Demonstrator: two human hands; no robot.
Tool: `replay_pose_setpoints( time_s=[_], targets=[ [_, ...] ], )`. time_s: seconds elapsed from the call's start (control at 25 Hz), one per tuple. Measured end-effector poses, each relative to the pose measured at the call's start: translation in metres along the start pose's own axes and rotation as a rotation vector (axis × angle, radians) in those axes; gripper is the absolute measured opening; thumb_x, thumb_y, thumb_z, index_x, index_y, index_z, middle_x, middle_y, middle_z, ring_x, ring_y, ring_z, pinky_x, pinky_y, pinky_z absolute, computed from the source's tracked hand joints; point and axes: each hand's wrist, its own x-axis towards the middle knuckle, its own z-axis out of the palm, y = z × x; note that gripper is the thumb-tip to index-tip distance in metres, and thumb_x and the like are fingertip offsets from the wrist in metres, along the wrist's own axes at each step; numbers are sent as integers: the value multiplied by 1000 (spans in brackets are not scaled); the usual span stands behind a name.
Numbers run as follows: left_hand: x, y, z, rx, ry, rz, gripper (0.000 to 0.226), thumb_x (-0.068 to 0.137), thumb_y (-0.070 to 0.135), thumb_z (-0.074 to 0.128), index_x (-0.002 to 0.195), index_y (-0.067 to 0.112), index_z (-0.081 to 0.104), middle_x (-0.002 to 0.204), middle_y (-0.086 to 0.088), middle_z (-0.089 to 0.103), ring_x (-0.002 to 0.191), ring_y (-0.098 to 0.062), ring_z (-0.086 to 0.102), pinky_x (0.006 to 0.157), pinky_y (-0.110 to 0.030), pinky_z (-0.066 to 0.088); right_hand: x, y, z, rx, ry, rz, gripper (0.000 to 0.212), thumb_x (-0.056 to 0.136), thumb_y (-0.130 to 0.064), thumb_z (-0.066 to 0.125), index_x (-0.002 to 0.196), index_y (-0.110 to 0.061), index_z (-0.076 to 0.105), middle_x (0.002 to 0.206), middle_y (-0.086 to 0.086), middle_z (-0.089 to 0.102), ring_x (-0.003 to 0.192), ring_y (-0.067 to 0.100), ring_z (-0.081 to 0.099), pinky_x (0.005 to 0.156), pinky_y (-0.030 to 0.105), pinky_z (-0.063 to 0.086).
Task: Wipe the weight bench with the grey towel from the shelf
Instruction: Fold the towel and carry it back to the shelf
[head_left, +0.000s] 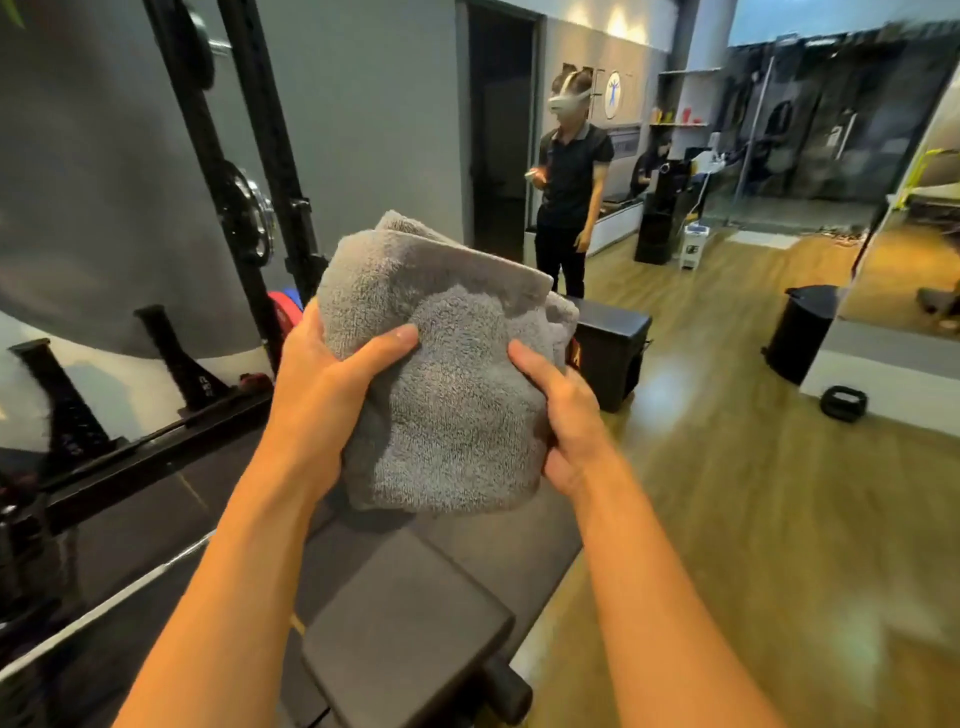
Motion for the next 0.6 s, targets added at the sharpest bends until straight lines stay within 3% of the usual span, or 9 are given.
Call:
replay_pose_setpoints(
  time_s=[0.2, 0.4, 0.6],
  targets=[
    [52, -26, 167, -129, -59, 18, 49, 79, 8, 72, 125, 11, 54, 113, -4, 70, 99, -16, 70, 80, -31, 55, 33, -125, -123, -138, 186, -179, 37, 80, -21, 77, 114, -8, 67, 106, 14, 75, 96, 30, 73, 87, 46, 58],
    [101, -53, 312, -194, -149, 26, 51, 81, 13, 72, 128, 11, 52, 118, -7, 68, 103, -18, 68, 84, -33, 54, 62, -219, -235, -179, 271, -230, 14, 83, -18, 73, 96, -15, 71, 92, 7, 78, 86, 24, 74, 82, 40, 60],
    [172, -134, 454, -283, -276, -22, 54, 72, 19, 78, 122, 17, 58, 111, -4, 72, 100, -22, 70, 84, -40, 55, 131, -262, -373, -205, 384, -295, 47, 66, -23, 82, 110, -12, 69, 100, 10, 78, 92, 26, 74, 80, 39, 58]
  ],
)
